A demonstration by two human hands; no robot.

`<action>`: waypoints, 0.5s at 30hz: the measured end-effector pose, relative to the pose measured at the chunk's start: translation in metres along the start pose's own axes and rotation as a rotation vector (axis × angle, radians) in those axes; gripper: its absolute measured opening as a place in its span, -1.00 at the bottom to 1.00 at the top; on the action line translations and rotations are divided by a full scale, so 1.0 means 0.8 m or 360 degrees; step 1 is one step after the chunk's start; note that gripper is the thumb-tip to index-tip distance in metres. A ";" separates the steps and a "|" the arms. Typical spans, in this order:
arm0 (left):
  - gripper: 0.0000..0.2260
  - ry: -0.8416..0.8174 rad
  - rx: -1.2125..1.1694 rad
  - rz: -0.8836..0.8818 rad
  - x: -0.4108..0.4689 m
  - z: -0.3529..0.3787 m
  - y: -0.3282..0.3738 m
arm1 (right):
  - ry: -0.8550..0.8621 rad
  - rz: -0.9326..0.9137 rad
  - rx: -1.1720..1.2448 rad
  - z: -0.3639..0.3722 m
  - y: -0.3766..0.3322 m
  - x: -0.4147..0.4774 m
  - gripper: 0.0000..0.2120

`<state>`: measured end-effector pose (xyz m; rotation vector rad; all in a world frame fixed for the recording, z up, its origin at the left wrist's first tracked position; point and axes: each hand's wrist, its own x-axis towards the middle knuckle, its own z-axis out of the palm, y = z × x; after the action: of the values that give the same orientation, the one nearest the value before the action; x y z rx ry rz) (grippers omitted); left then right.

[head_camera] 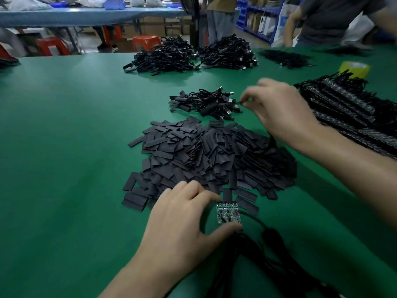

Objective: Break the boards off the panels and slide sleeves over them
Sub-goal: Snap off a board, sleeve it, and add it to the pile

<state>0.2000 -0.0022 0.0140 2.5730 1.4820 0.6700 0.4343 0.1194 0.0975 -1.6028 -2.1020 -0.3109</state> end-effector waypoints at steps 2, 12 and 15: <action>-0.39 -0.0031 0.0001 -0.0041 0.000 0.000 -0.001 | -0.0023 -0.0076 -0.0077 0.016 0.001 0.057 -0.84; -0.61 -0.0056 -0.0617 -0.0127 0.000 -0.006 0.001 | -0.0219 -0.0190 0.0057 0.041 -0.057 0.099 -0.70; -0.68 -0.0072 -0.1031 -0.0257 0.002 -0.006 0.005 | -0.0432 -0.0164 0.0424 0.019 -0.068 0.012 -0.76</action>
<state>0.2017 -0.0035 0.0197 1.9451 1.1831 0.8833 0.3772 0.1187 0.0946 -1.4472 -2.3165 0.1588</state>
